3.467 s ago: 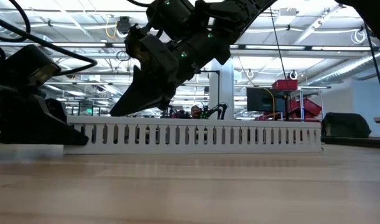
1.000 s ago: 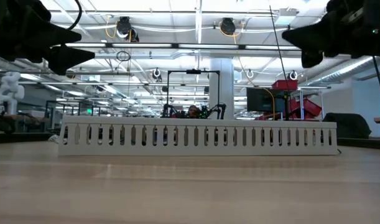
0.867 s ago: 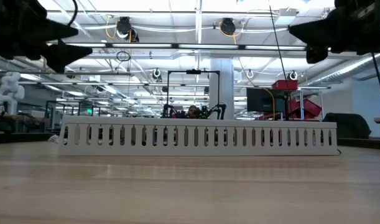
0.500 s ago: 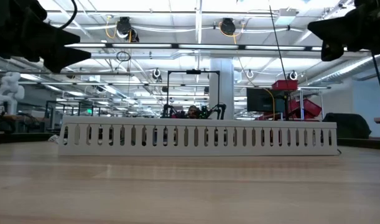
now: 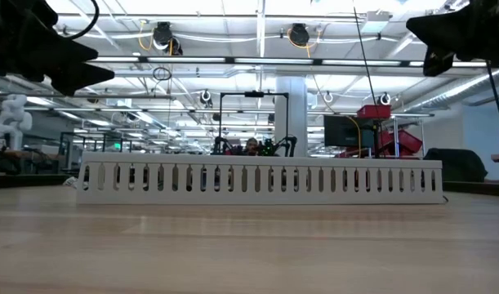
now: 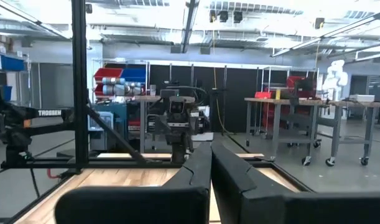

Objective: Ziptie cables
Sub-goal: Return to Home Position

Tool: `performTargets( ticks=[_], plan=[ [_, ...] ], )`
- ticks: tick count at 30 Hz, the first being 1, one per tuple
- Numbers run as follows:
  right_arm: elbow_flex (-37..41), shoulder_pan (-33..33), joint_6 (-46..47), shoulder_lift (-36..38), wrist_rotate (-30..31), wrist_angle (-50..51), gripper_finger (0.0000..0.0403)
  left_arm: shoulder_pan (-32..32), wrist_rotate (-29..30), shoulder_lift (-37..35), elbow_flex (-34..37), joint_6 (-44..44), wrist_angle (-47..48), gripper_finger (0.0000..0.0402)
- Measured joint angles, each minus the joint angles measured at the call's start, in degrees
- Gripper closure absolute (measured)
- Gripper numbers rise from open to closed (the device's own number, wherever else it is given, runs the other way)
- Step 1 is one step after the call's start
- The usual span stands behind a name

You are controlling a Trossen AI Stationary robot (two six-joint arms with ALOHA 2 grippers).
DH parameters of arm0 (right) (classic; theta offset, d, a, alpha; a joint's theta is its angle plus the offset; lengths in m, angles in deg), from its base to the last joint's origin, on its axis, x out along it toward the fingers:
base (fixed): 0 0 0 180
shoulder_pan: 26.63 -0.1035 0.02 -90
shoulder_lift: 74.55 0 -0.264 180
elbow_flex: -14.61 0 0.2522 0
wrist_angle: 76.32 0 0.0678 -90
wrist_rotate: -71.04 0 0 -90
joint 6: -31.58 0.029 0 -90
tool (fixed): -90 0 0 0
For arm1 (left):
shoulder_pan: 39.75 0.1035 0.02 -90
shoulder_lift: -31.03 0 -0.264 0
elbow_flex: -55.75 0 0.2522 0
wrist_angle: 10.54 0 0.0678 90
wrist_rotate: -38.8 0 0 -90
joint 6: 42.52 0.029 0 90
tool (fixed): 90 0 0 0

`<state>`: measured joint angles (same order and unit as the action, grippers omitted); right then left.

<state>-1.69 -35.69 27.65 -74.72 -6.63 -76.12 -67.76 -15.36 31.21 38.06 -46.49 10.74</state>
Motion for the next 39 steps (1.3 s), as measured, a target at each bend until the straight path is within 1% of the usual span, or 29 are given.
performTargets(
  ticks=[2,4,6,7,9,39],
  plan=[
    [0.0,0.0,0.0,-0.1,-0.3,0.3,0.0403,0.0,0.0,0.0,0.0,-1.9,-0.1,0.0087],
    [0.0,0.0,0.0,-0.1,-0.3,0.2,0.0403,0.0,0.0,0.0,0.9,-15.9,-4.1,0.0087],
    [0.0,0.0,0.0,-0.1,-0.3,0.2,0.0403,0.0,0.0,0.1,1.2,-27.3,-5.0,0.0087],
    [0.0,0.0,0.0,-0.1,-0.3,0.2,0.0403,0.0,0.0,0.1,1.2,-31.2,-5.0,0.0087],
    [0.0,0.0,0.0,-0.1,-0.3,0.2,0.0403,0.0,0.0,0.1,1.2,-35.6,-5.1,0.0087],
    [0.0,0.0,0.0,-0.1,-0.4,0.3,0.0403,0.0,-0.8,0.1,1.3,-35.9,-5.1,0.0087]
  ],
)
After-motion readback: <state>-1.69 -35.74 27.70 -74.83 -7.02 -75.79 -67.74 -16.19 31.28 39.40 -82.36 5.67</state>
